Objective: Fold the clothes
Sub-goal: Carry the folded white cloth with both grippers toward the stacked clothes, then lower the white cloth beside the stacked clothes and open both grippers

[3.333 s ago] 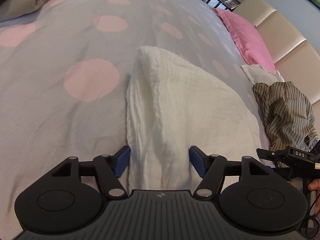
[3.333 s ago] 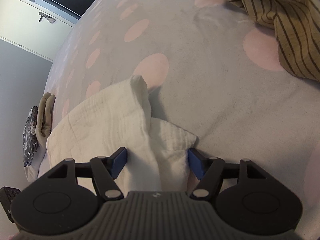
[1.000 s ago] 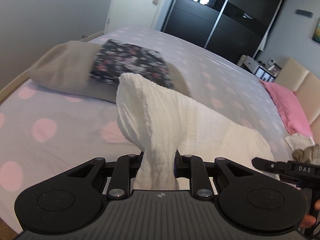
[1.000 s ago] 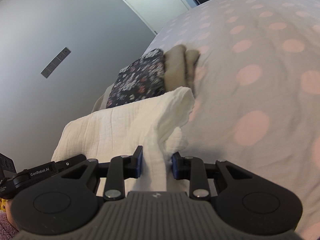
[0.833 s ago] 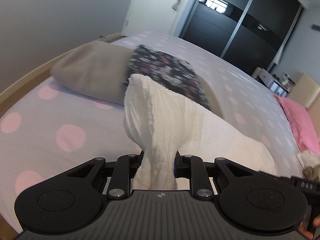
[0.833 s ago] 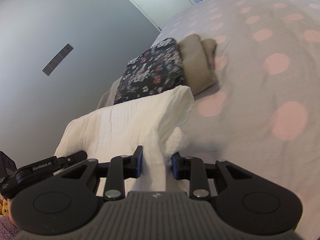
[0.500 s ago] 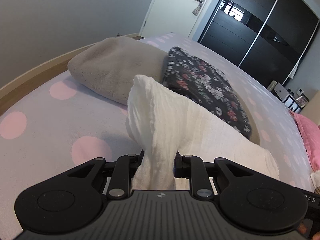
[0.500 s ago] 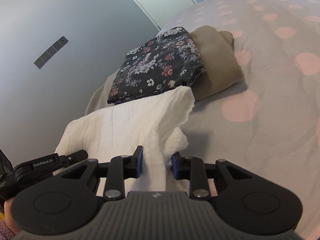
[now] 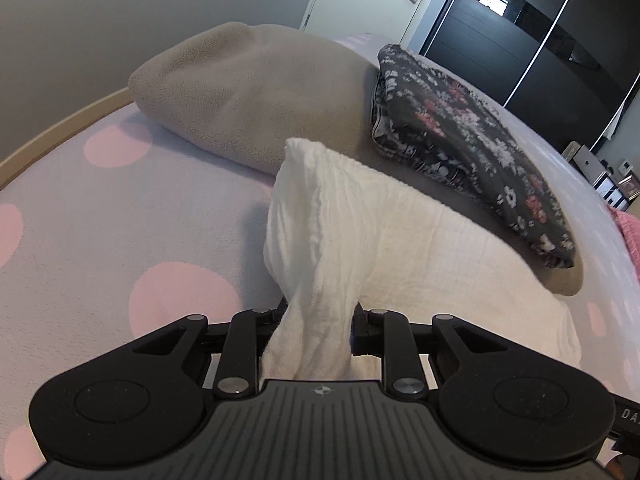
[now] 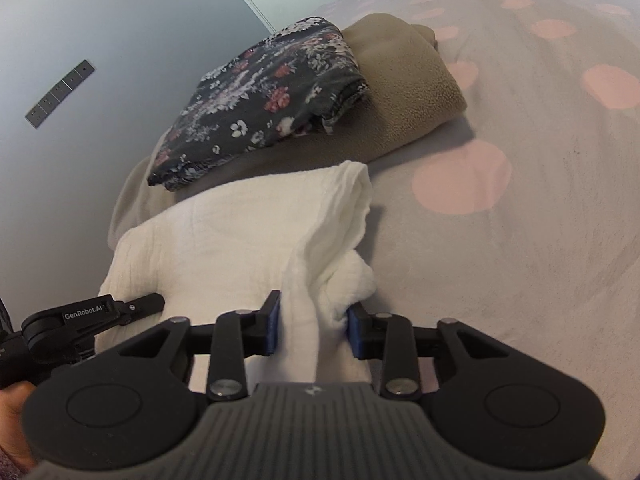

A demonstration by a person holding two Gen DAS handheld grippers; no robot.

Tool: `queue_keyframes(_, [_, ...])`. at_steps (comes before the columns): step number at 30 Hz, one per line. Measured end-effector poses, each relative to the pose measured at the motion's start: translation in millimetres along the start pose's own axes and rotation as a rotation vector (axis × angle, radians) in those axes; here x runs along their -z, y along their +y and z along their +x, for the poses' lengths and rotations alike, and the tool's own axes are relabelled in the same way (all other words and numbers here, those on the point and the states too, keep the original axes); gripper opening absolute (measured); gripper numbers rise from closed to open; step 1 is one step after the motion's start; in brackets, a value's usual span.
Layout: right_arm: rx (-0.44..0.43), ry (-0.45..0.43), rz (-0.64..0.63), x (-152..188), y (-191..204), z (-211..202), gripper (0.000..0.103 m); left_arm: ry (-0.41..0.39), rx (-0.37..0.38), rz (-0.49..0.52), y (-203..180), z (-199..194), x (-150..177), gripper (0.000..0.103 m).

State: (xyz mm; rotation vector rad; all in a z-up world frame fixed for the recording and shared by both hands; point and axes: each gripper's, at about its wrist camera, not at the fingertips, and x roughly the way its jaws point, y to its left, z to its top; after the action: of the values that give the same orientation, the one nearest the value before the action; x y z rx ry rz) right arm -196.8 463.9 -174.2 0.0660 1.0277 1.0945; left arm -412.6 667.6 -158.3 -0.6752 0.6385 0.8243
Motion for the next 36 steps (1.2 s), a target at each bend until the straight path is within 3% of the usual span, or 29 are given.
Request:
queue_keyframes(3, [0.015,0.008,-0.028,-5,-1,-1,0.048,-0.004,-0.039,0.027,-6,-1,0,0.030])
queue_keyframes(5, [0.011,0.007,-0.015,-11,-7,-9,0.054,-0.027,-0.056,0.016,-5,-9,-3,0.038])
queue_keyframes(9, [0.083,-0.068,-0.002,-19,-23,-42,0.055,-0.105,-0.108,-0.050,4,-36,-10,0.042])
queue_keyframes(13, [0.092,-0.129,-0.025,-22,-26,-68,0.045,-0.167,-0.200,-0.086,4,-66,-8,0.041])
queue_keyframes(14, [0.071,-0.141,-0.061,-21,-20,-73,0.039,-0.158,-0.209,-0.083,3,-71,-6,0.040])
queue_keyframes(16, [0.032,-0.155,-0.153,-15,-2,-77,0.037,-0.109,-0.207,-0.067,0,-76,-1,0.031])
queue_keyframes(19, [-0.012,-0.140,-0.290,1,26,-72,0.028,-0.071,-0.181,-0.056,-4,-75,9,0.029])
queue_keyframes(23, [0.016,-0.091,-0.393,19,45,-51,0.026,-0.039,-0.186,-0.044,-1,-58,20,0.027])
queue_keyframes(29, [0.081,-0.037,-0.391,23,32,-23,0.024,-0.015,-0.174,-0.076,13,-30,31,0.028])
queue_keyframes(33, [0.092,-0.014,-0.404,21,29,-15,0.024,-0.045,-0.197,-0.076,7,-36,31,0.039])
queue_keyframes(36, [0.090,0.003,-0.412,18,30,-15,0.024,-0.074,-0.224,-0.069,-2,-47,32,0.040])
